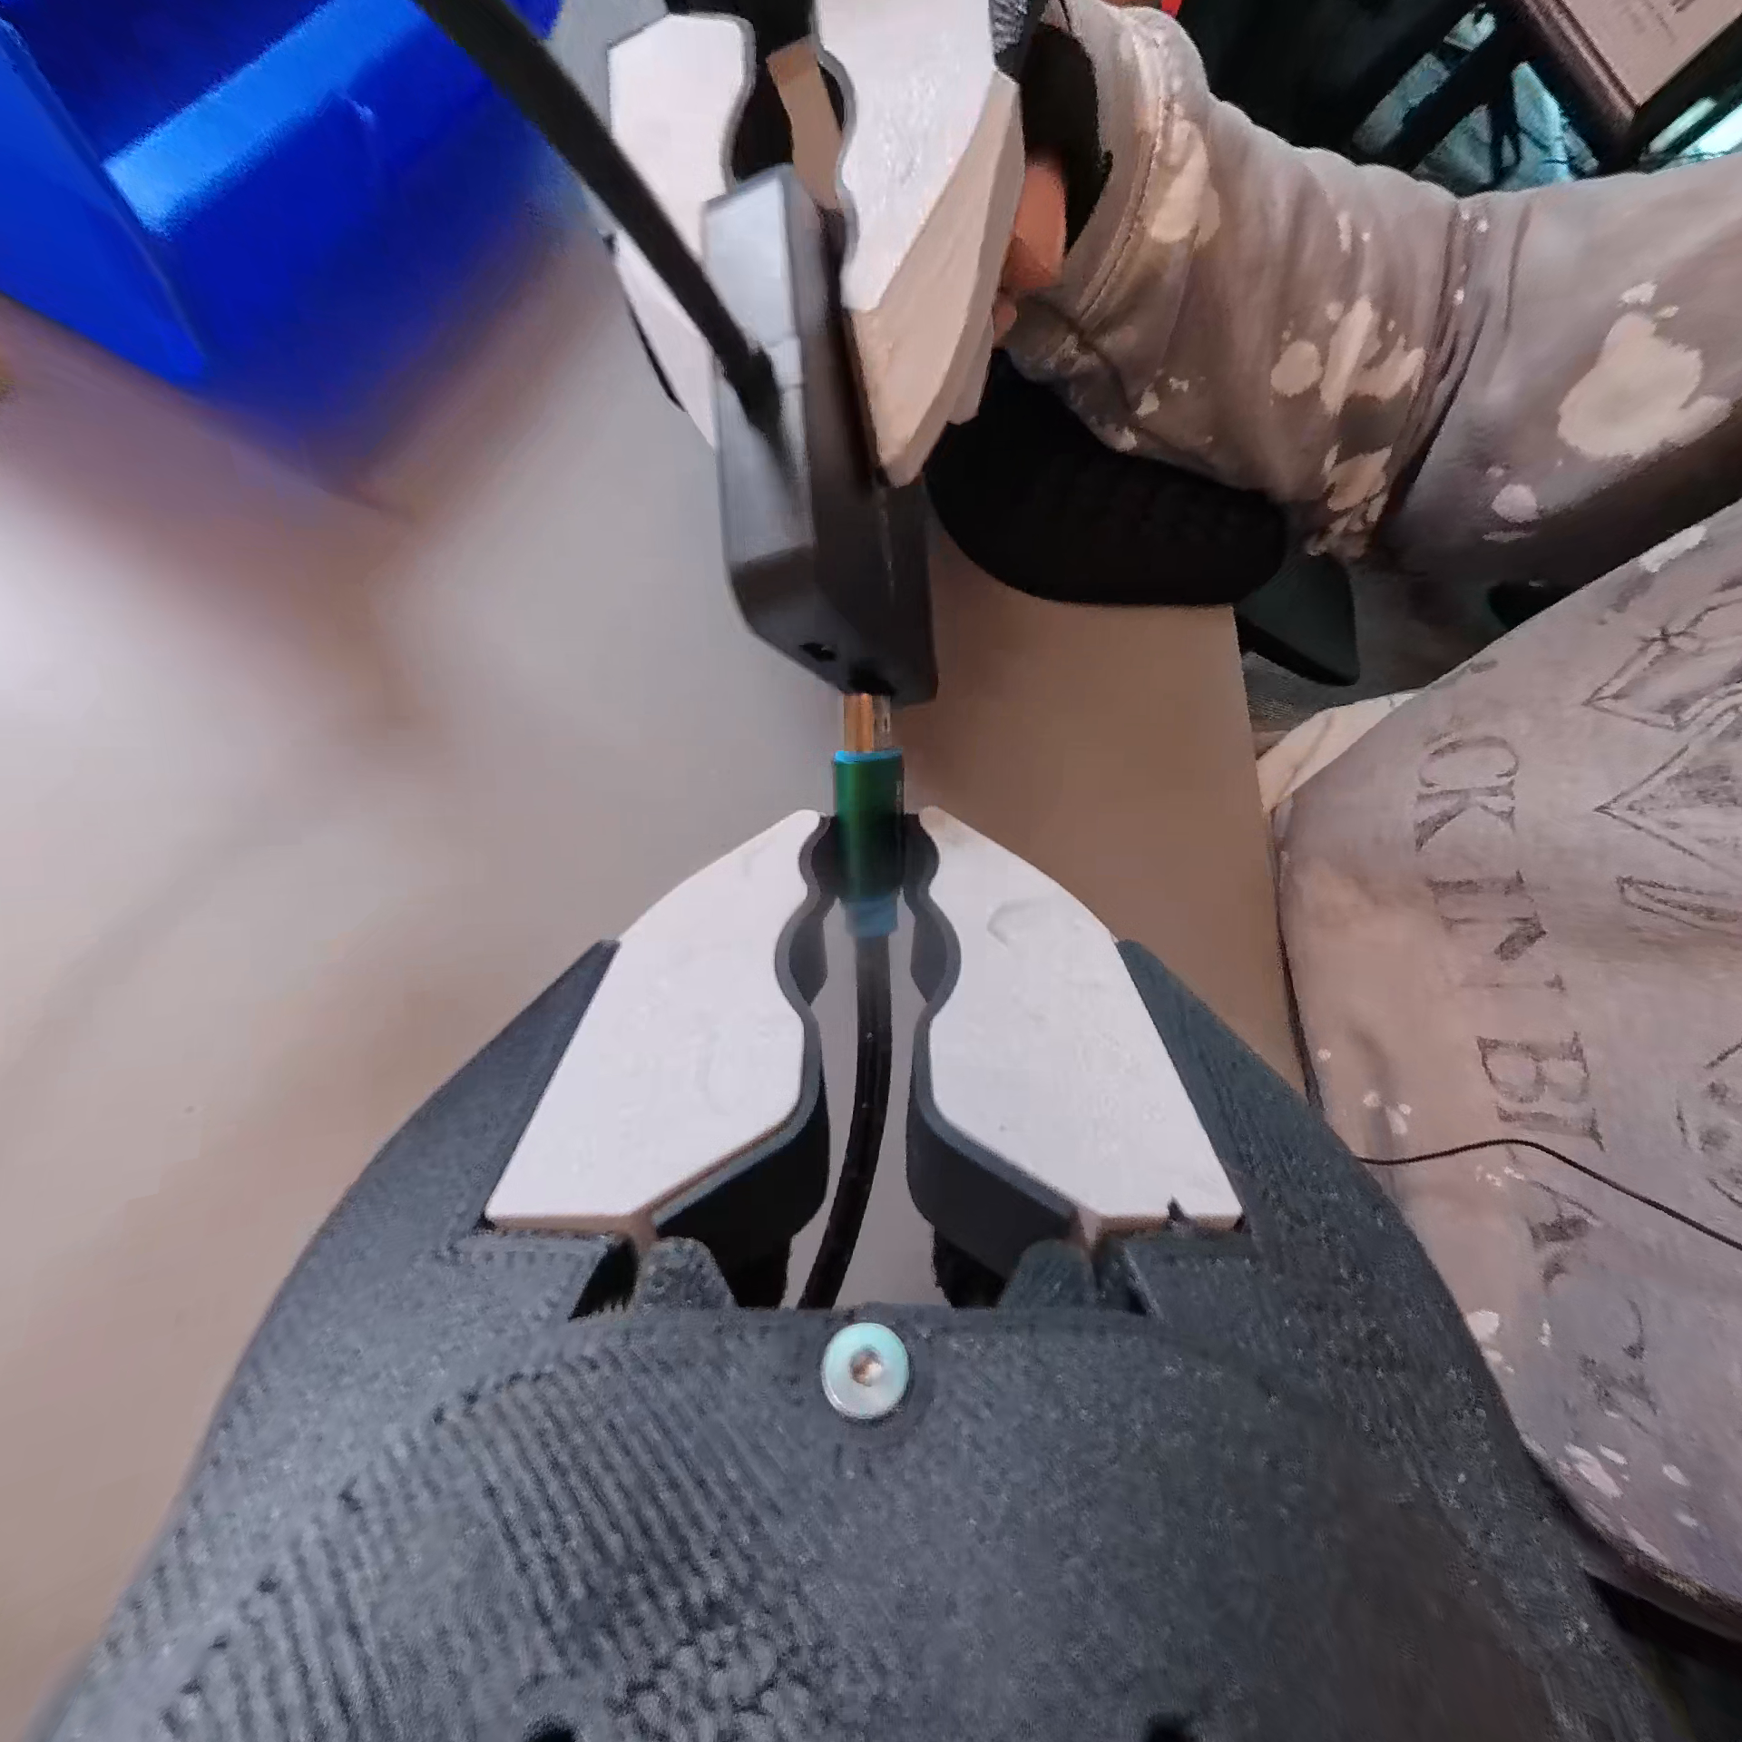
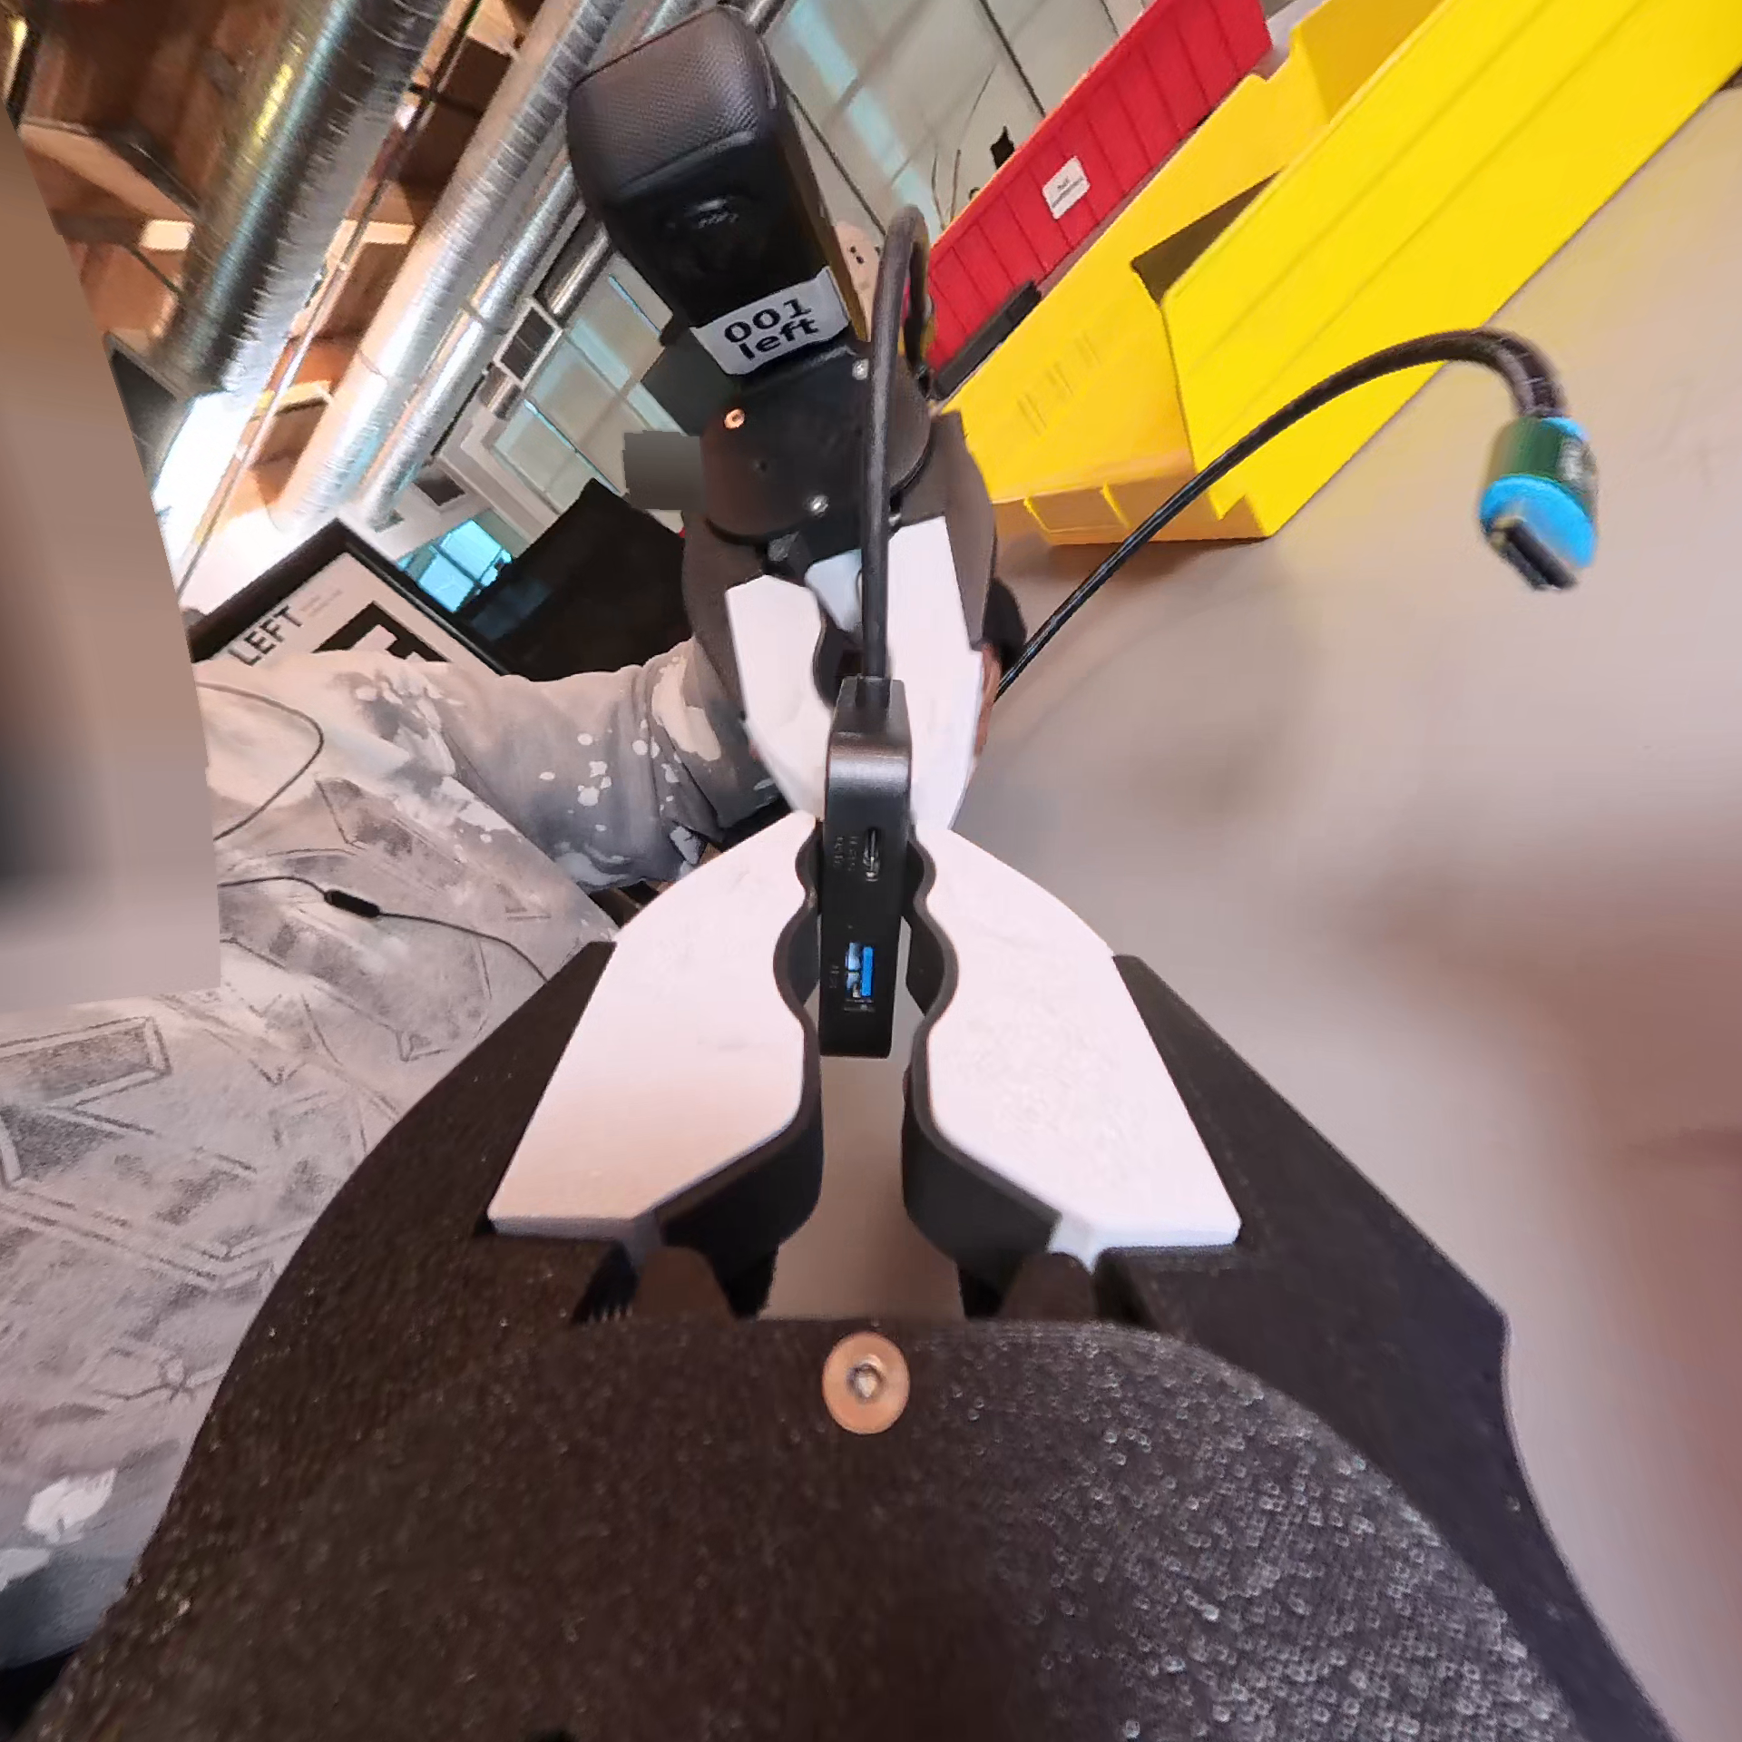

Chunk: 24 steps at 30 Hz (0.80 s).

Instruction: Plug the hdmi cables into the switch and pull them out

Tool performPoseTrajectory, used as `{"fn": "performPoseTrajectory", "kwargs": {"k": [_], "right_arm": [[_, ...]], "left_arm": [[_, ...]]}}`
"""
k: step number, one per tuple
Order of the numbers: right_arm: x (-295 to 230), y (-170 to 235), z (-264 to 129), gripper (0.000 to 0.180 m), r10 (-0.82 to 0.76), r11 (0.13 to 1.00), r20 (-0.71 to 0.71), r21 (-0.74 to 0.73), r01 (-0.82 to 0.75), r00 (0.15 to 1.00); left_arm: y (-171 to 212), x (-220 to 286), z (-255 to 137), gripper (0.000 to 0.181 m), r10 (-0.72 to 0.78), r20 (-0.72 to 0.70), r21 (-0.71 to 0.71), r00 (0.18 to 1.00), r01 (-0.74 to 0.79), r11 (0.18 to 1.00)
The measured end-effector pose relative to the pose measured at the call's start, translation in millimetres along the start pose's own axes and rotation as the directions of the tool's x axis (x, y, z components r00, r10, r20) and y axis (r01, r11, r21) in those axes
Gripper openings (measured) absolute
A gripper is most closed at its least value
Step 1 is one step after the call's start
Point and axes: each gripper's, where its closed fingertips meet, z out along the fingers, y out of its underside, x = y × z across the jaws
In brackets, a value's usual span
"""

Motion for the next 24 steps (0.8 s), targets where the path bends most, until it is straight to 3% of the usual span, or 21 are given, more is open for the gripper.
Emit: {"fn": "performPoseTrajectory", "kwargs": {"k": [9,14,17,24], "right_arm": [[6,8,8,0.013,0.029,0.999,-0.005,-0.023,-0.029,1.000],[10,6,9,0.013,0.004,1.000,-0.057,-0.012,-0.004,0.998],[8,9,12,0.013,0.009,1.000,-0.047,-0.021,-0.010,0.999],[8,-6,7,0.013,0.039,0.996,-0.039,0.083,-0.035,0.998]], "left_arm": [[12,-1,9,0.014,-0.020,-0.038,-0.054,0.999,0.018,0.998],[9,-4,2,0.013,-0.091,-0.077,-0.014,0.993,0.090,0.996],[16,-1,7,0.013,-0.056,-0.070,-0.067,0.996,0.051,0.996],[-1,-1,-3,0.013,-0.114,-0.139,0.055,0.984,0.123,0.991]]}}
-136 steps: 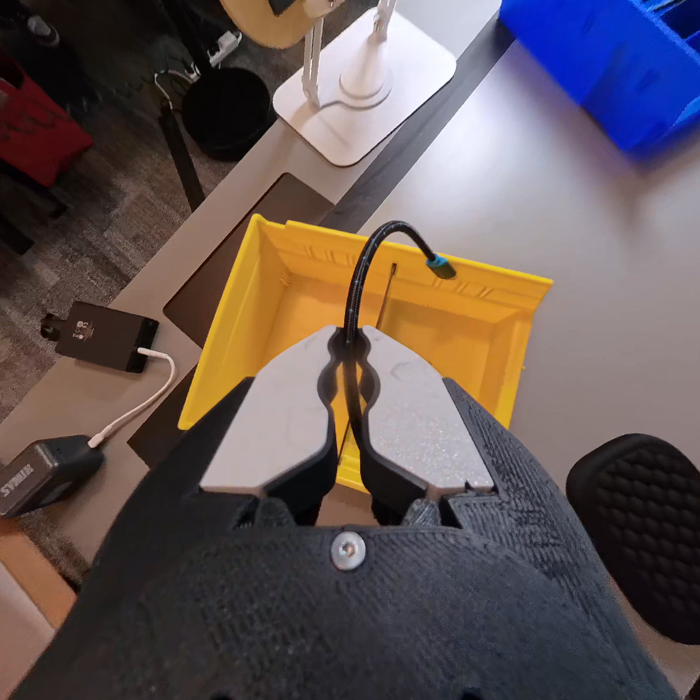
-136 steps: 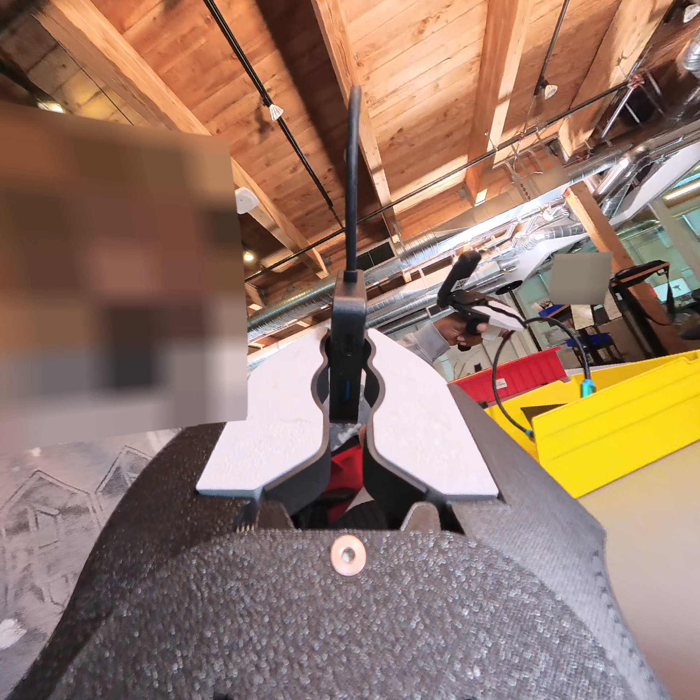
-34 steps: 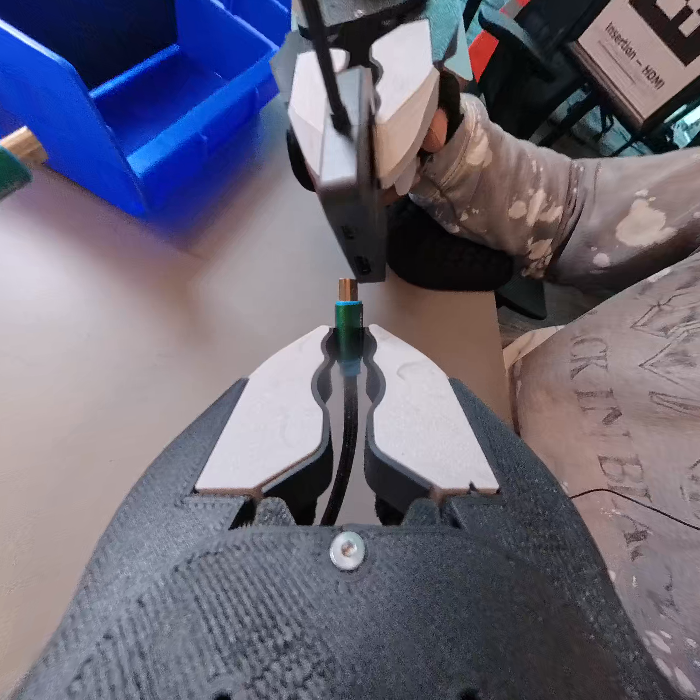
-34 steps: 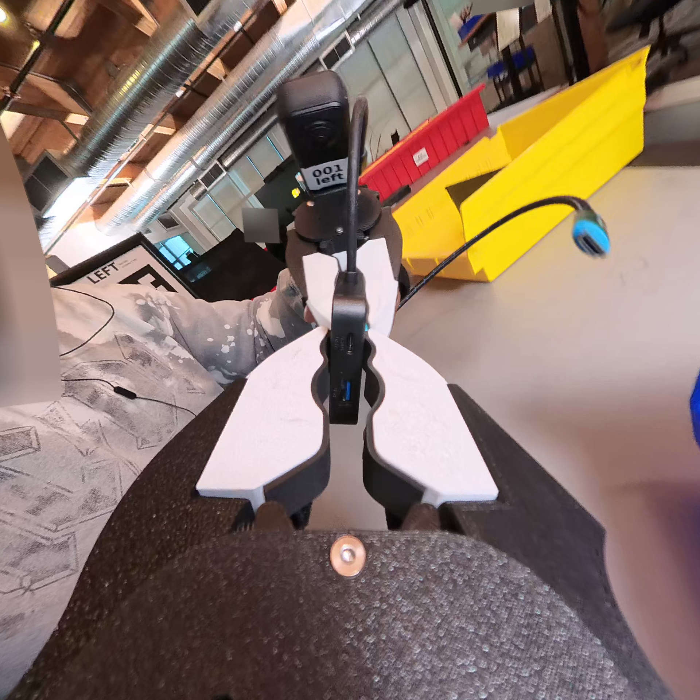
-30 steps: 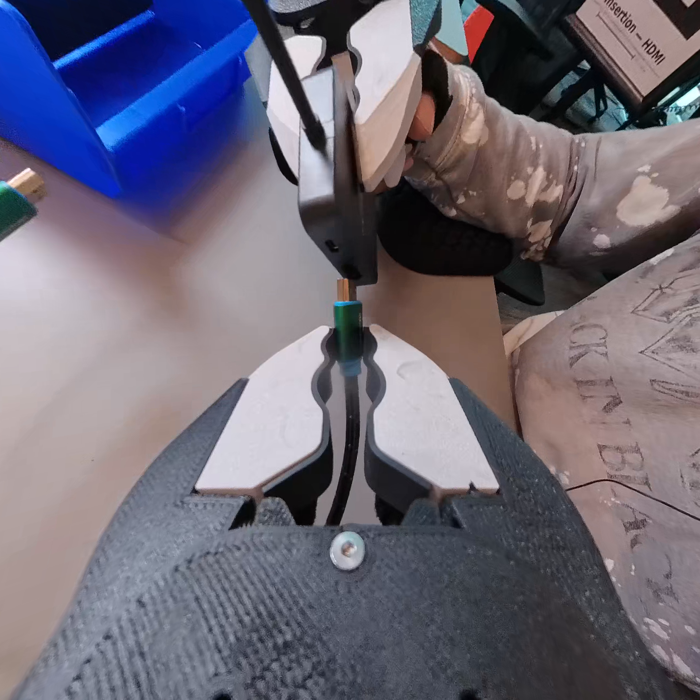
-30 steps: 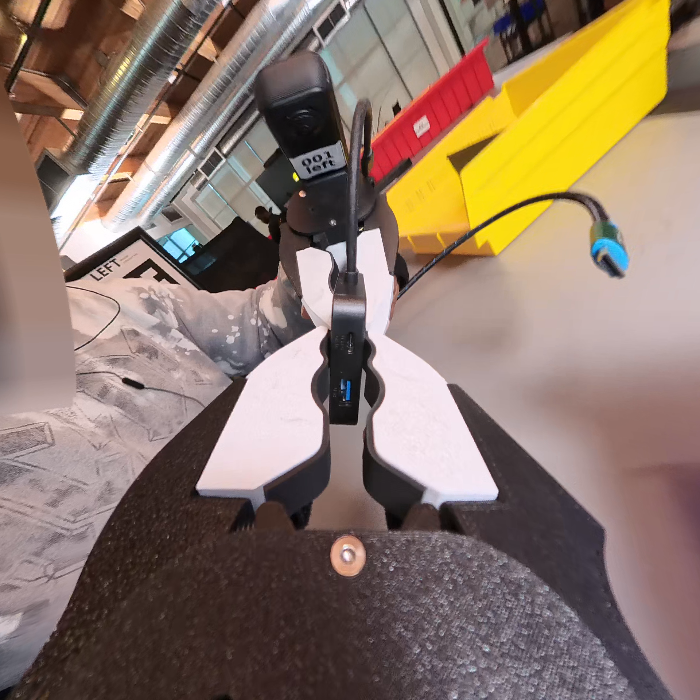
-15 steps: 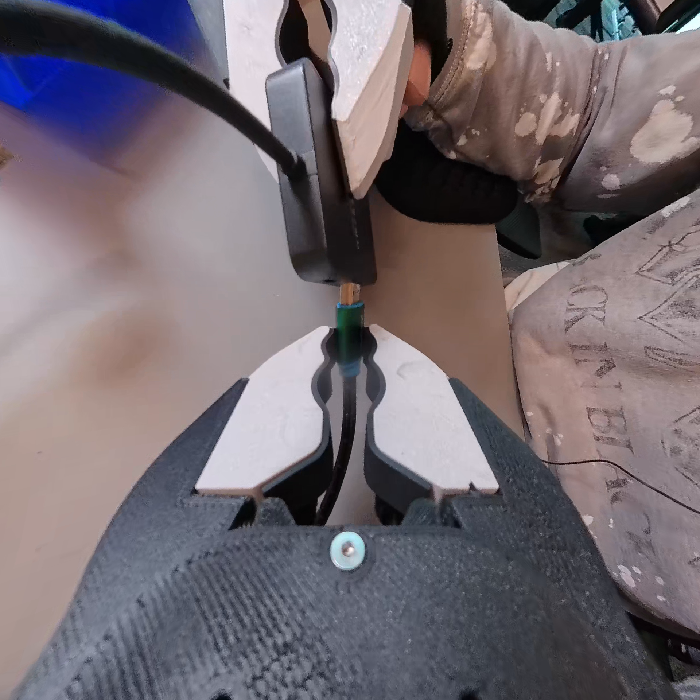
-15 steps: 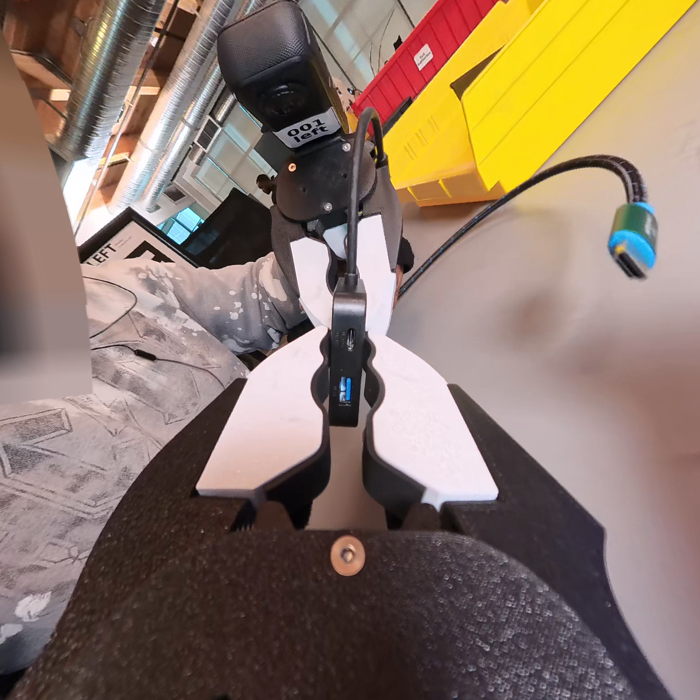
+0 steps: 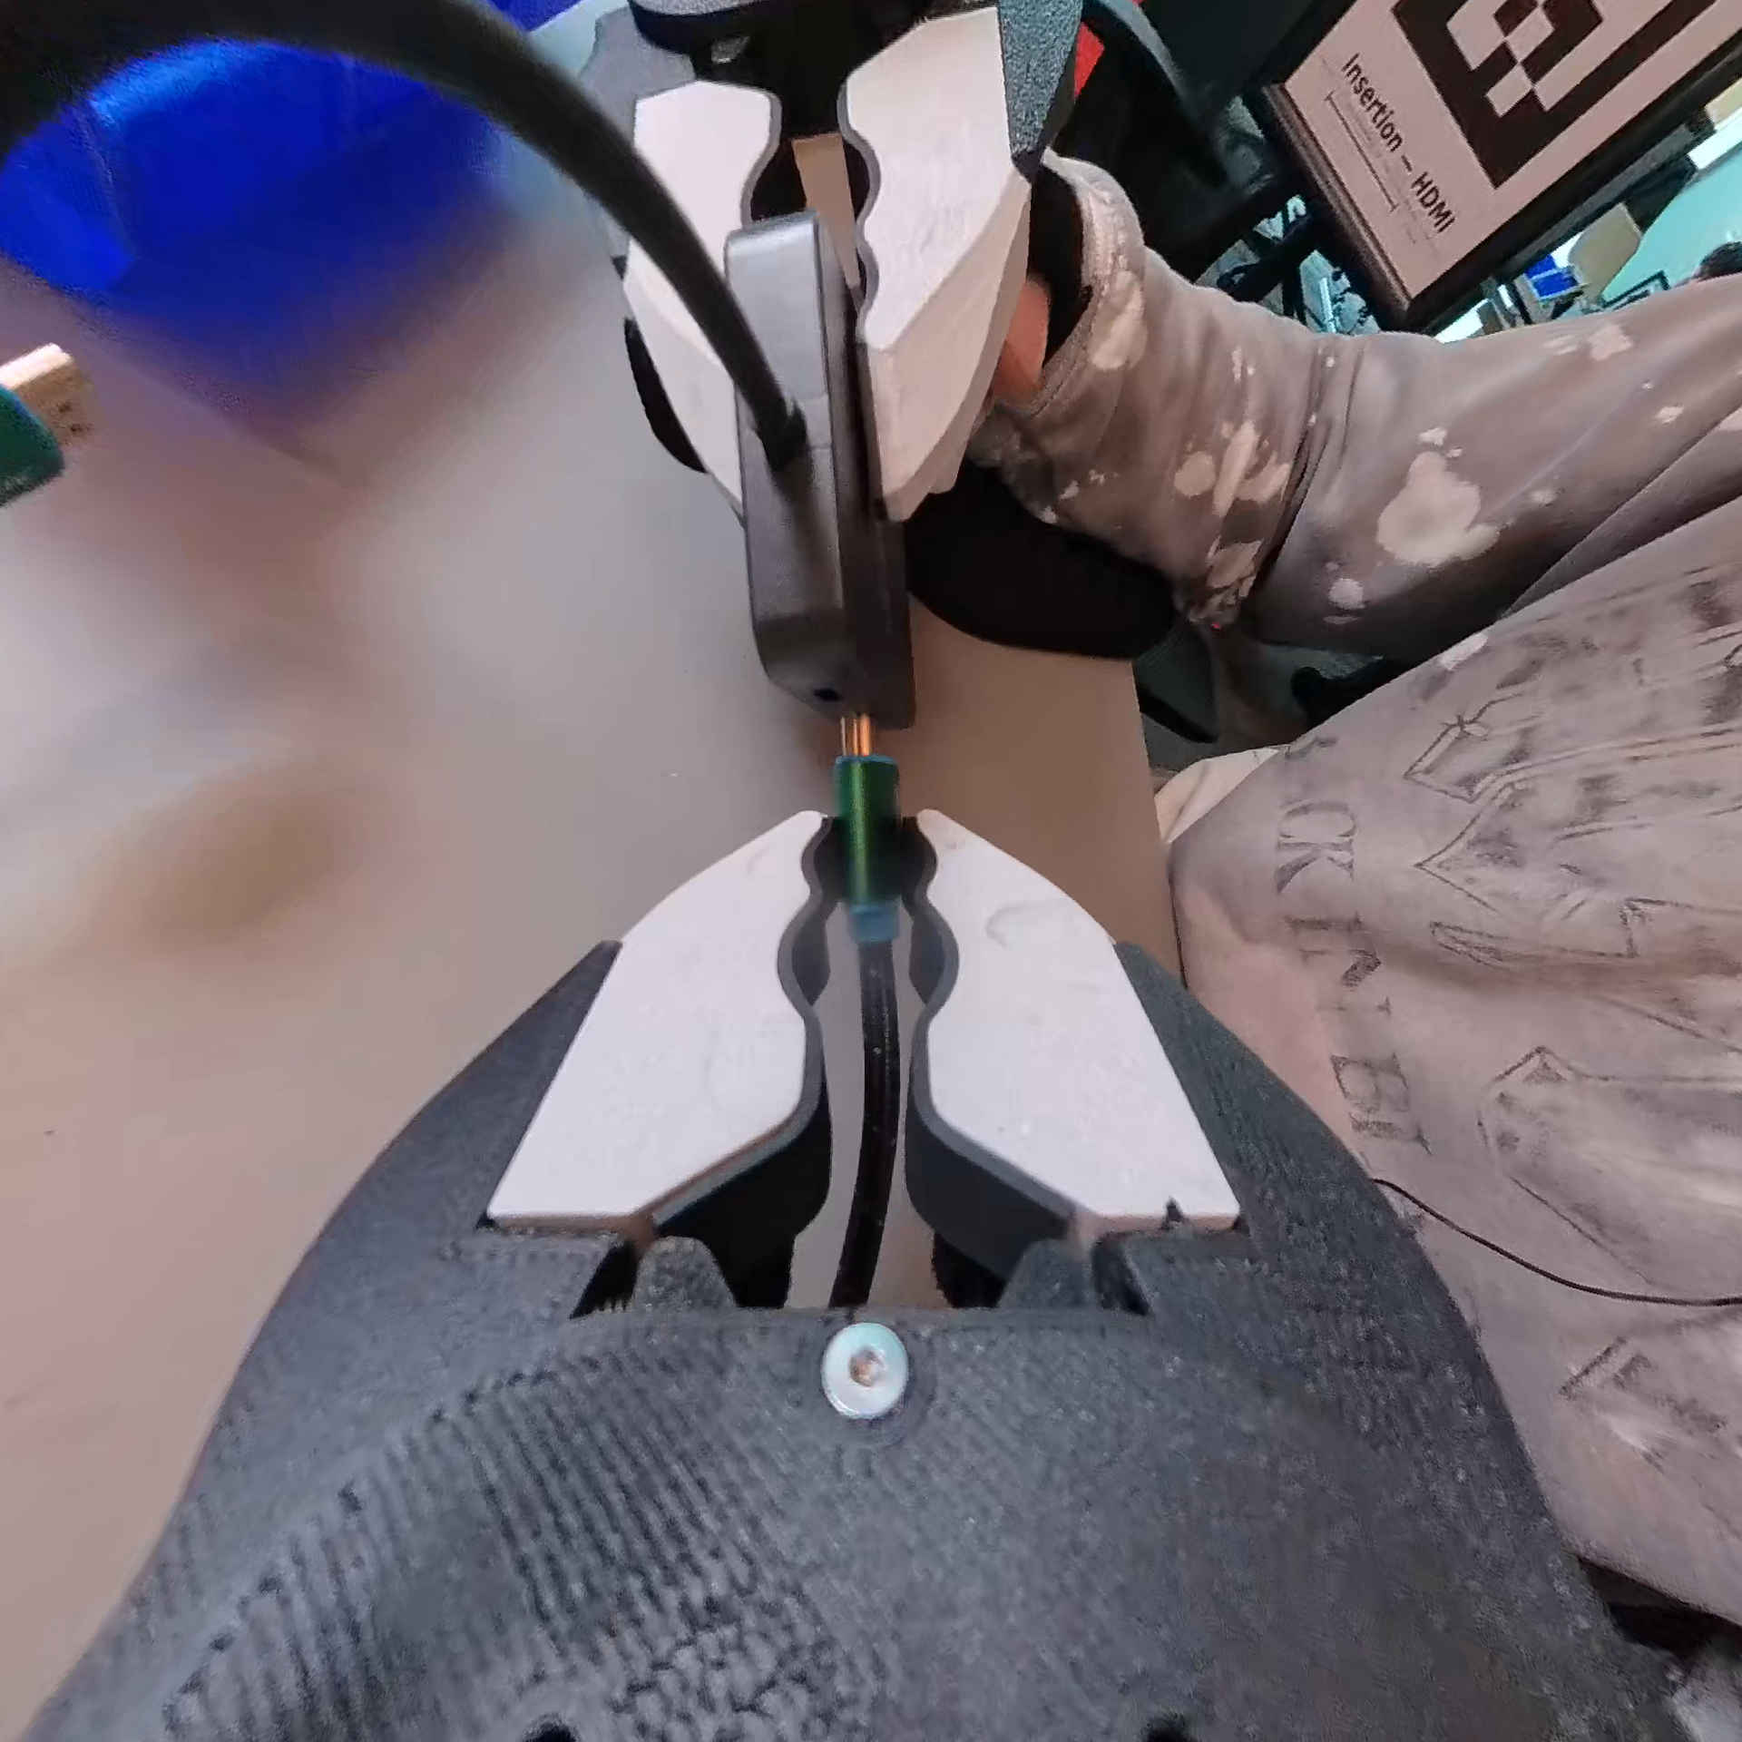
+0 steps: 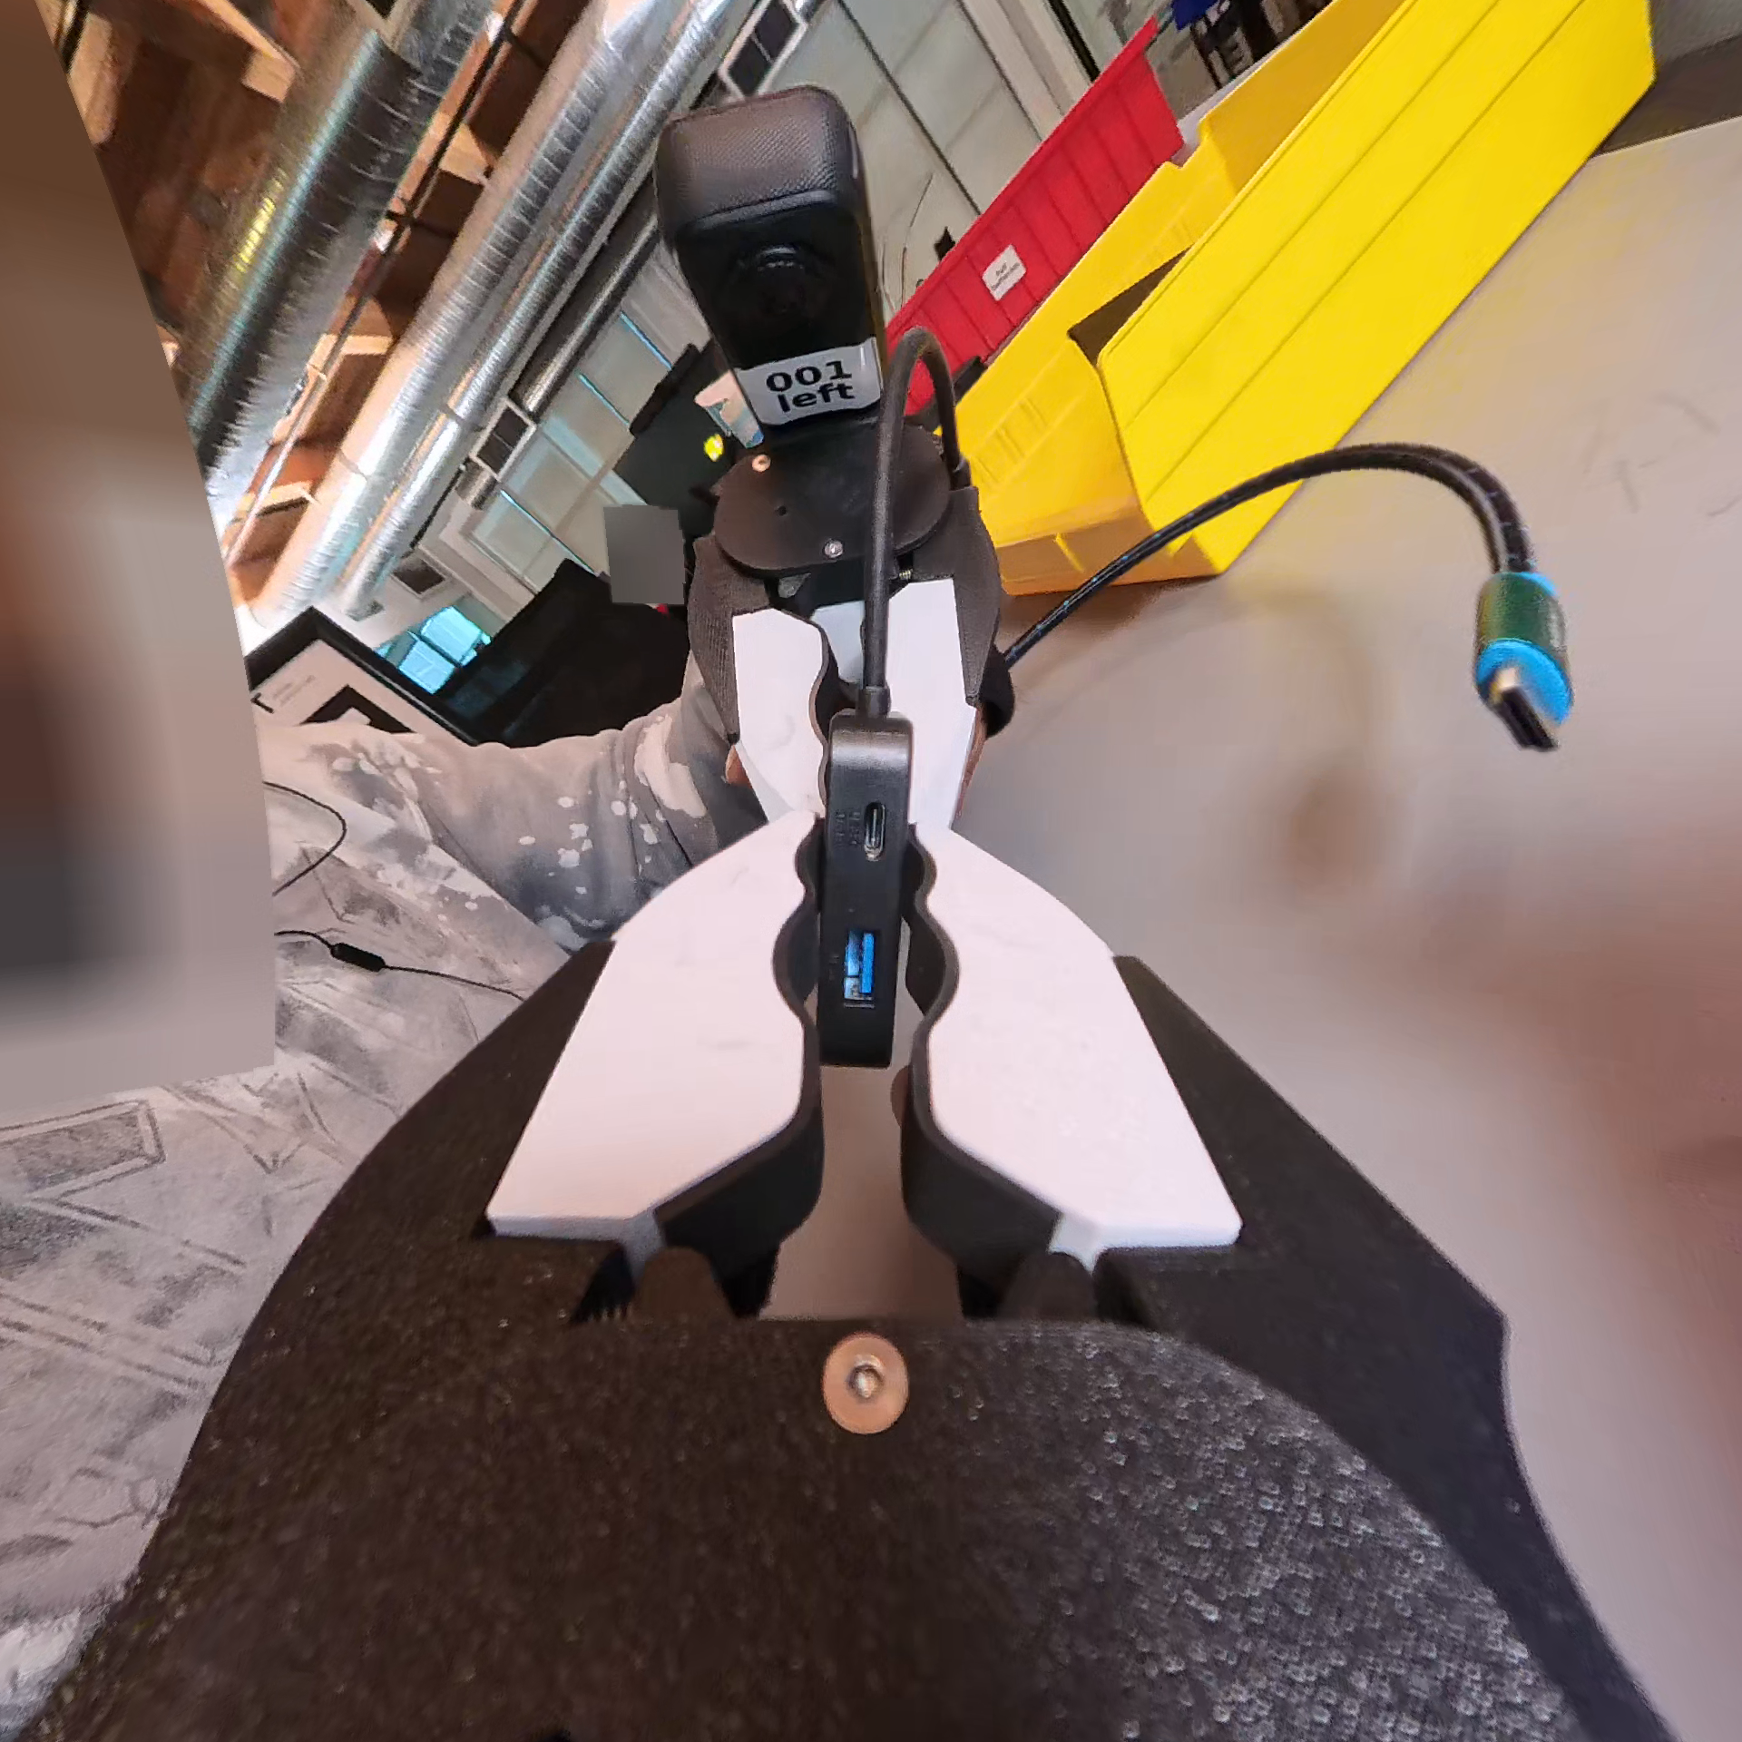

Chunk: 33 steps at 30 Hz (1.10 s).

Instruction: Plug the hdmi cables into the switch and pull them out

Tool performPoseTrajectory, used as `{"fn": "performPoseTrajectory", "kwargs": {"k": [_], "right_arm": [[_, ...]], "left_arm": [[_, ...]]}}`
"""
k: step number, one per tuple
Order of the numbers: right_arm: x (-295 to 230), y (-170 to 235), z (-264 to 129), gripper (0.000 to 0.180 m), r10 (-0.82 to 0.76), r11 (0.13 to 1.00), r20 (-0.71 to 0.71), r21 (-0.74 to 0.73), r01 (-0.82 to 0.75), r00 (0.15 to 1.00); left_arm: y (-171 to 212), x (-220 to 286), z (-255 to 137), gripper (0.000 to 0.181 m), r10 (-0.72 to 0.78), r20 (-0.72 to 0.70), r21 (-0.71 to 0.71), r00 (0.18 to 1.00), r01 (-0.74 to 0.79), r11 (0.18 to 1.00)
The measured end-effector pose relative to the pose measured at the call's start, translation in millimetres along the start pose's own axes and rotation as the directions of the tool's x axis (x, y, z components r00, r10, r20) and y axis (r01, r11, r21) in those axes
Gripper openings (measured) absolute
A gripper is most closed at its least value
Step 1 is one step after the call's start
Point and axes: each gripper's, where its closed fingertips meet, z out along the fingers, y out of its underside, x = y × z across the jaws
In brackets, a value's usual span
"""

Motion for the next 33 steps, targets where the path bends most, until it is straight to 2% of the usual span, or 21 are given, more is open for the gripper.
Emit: {"fn": "performPoseTrajectory", "kwargs": {"k": [4,13,23,25,28,30,33], "right_arm": [[2,-10,0,0.013,0.031,0.996,-0.006,0.086,-0.031,0.999],[1,-13,5,0.014,0.007,0.993,-0.043,0.115,-0.002,0.999],[0,-29,1,0.014,0.048,0.969,-0.039,0.244,-0.037,0.998],[1,-28,2,0.014,0.026,0.972,-0.063,0.234,-0.010,0.998],[-4,-25,4,0.014,0.022,0.979,-0.026,0.204,-0.016,0.999],[-6,-18,6,0.014,-0.026,0.992,-0.032,0.124,0.030,0.999],[-9,-7,9,0.015,-0.093,0.995,-0.039,0.020,0.094,0.995]], "left_arm": [[-10,-1,-5,0.012,-0.048,-0.042,0.087,0.998,0.051,0.995],[-7,1,1,0.012,-0.075,-0.075,0.066,0.994,0.080,0.995],[-27,1,-12,0.011,-0.104,-0.105,0.199,0.989,0.123,0.972],[-25,-2,-13,0.012,-0.102,-0.090,0.194,0.991,0.118,0.974],[-23,3,-14,0.012,-0.077,-0.101,0.170,0.992,0.094,0.981],[-19,3,-17,0.012,-0.032,-0.060,0.137,0.998,0.040,0.990],[-19,5,-22,0.013,-0.031,-0.055,0.129,0.998,0.038,0.991]]}}
